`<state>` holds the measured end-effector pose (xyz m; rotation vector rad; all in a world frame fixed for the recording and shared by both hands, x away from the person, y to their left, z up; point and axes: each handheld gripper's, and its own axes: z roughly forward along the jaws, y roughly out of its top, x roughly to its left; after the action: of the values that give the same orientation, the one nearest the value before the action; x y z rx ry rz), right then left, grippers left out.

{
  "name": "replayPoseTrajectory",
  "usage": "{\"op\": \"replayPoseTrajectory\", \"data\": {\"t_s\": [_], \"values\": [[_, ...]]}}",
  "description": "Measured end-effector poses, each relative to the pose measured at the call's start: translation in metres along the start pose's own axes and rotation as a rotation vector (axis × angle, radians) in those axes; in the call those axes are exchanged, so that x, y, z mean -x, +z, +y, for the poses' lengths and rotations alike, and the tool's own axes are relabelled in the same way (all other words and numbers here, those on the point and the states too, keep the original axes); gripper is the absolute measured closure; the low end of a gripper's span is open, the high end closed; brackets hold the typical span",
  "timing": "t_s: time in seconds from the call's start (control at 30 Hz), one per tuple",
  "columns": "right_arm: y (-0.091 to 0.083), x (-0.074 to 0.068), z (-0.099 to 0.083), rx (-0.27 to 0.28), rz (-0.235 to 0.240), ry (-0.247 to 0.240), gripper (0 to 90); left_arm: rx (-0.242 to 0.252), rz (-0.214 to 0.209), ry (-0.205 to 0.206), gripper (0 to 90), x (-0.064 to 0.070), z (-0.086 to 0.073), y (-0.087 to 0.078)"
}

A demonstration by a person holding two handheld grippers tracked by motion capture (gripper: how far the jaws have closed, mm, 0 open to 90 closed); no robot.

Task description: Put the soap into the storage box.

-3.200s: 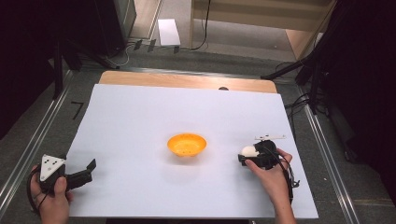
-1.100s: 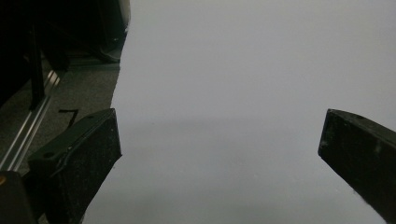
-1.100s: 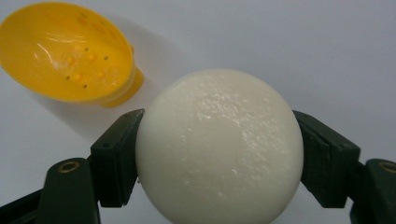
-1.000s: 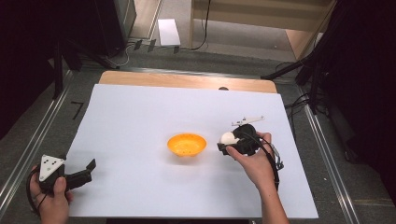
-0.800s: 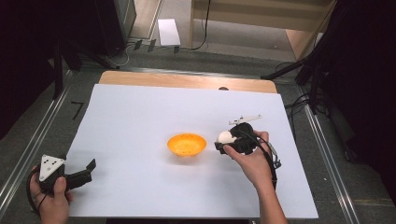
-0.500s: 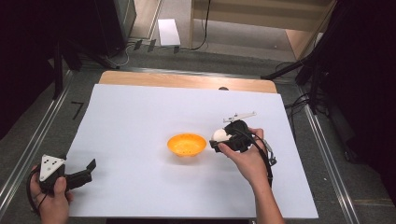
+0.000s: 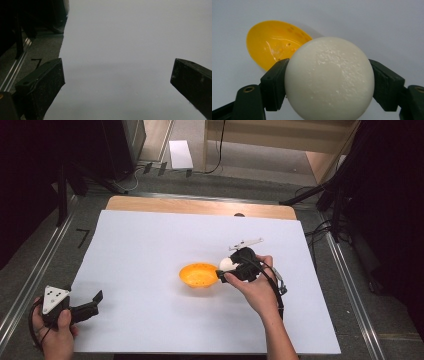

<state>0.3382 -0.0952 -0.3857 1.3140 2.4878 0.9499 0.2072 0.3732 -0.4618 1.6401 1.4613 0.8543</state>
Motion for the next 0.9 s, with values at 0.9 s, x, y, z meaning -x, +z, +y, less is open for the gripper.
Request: {"op": "replayPoseTrajectory", "data": {"t_s": [0.9], "values": [[0.026,-0.032,0.015,-0.017,0.043,-0.046,25.2,0.002,0.0,0.002,0.0,0.0,0.0,0.0]]}}
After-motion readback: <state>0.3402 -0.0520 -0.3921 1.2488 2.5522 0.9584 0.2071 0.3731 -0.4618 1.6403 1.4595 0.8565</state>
